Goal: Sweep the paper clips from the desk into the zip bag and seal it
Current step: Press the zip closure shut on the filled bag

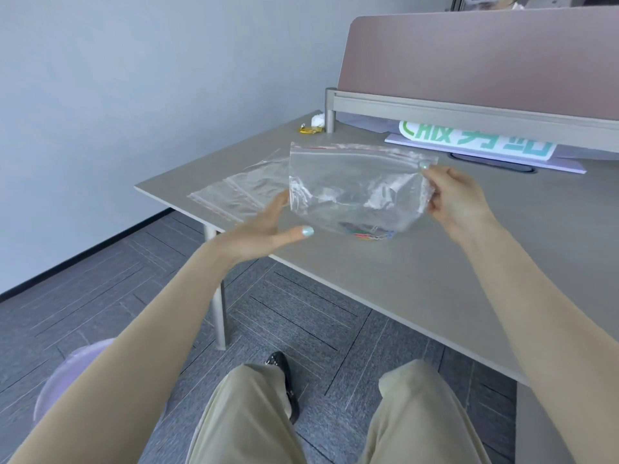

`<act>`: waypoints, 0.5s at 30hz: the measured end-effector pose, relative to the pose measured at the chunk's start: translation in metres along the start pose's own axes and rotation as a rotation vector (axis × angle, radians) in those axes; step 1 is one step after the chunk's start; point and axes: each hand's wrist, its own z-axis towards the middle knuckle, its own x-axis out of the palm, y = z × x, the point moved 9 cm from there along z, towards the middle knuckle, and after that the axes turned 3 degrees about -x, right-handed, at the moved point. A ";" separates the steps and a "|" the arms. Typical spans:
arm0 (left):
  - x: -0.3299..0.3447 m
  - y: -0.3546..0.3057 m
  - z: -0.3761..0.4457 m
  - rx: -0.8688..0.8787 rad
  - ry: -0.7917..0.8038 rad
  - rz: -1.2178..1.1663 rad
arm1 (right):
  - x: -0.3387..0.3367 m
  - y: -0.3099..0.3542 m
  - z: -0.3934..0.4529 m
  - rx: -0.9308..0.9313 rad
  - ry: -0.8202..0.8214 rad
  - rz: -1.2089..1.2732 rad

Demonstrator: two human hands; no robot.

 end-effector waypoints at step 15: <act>-0.010 -0.051 0.120 -0.054 -0.340 -0.712 | -0.003 -0.027 0.026 -0.097 0.099 -0.427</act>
